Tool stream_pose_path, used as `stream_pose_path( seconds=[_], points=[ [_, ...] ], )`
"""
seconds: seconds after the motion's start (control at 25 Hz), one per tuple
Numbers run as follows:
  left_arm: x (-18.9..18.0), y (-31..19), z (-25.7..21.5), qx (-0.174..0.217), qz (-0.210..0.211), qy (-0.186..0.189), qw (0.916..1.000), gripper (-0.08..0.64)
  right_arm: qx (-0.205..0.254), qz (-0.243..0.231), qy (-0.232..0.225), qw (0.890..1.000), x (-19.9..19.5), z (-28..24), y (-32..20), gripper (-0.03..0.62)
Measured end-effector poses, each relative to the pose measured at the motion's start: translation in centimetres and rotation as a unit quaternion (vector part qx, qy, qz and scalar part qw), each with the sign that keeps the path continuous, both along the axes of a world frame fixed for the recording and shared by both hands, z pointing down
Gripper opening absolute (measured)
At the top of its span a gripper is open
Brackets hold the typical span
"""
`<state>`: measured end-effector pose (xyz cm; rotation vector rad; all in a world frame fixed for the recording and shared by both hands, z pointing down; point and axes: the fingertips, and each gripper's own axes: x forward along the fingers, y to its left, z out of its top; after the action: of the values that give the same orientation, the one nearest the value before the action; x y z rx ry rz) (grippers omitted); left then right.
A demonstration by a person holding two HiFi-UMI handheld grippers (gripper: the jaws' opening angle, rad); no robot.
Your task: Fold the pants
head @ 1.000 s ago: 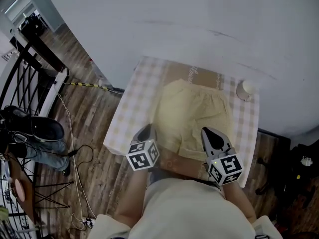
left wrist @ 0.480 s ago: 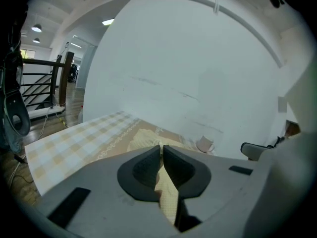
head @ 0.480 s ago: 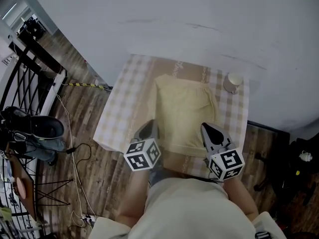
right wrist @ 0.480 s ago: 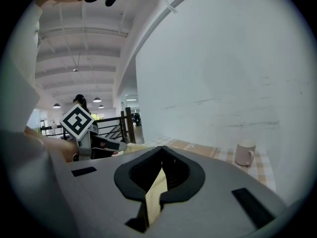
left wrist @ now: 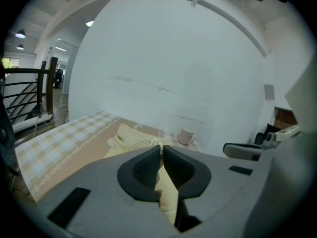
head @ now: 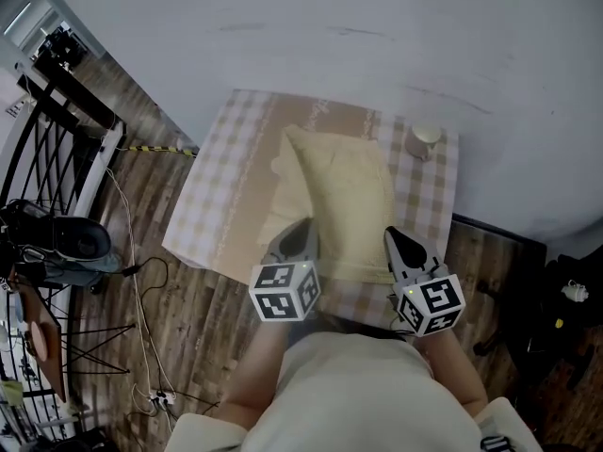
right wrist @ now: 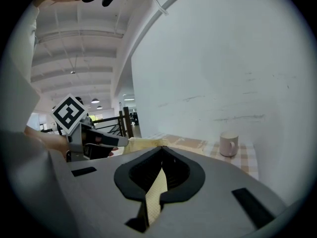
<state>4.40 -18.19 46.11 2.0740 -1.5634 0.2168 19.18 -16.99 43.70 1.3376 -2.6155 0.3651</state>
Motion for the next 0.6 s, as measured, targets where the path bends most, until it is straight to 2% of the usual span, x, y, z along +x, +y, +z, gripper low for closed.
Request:
stream_pose_path(
  seconds=[0.24,0.6],
  points=[
    [5.6,1.5,0.1,0.005,0.051,-0.018,0.9985,0.020,-0.007,0.003,0.001,1.000,2.5,0.5,1.2,0.000],
    [10.6,3.0,2.1,-0.024,0.107,-0.018,0.9938,0.020,-0.013,0.031,0.004,0.999,5.9,1.1,1.9,0.000]
  ],
)
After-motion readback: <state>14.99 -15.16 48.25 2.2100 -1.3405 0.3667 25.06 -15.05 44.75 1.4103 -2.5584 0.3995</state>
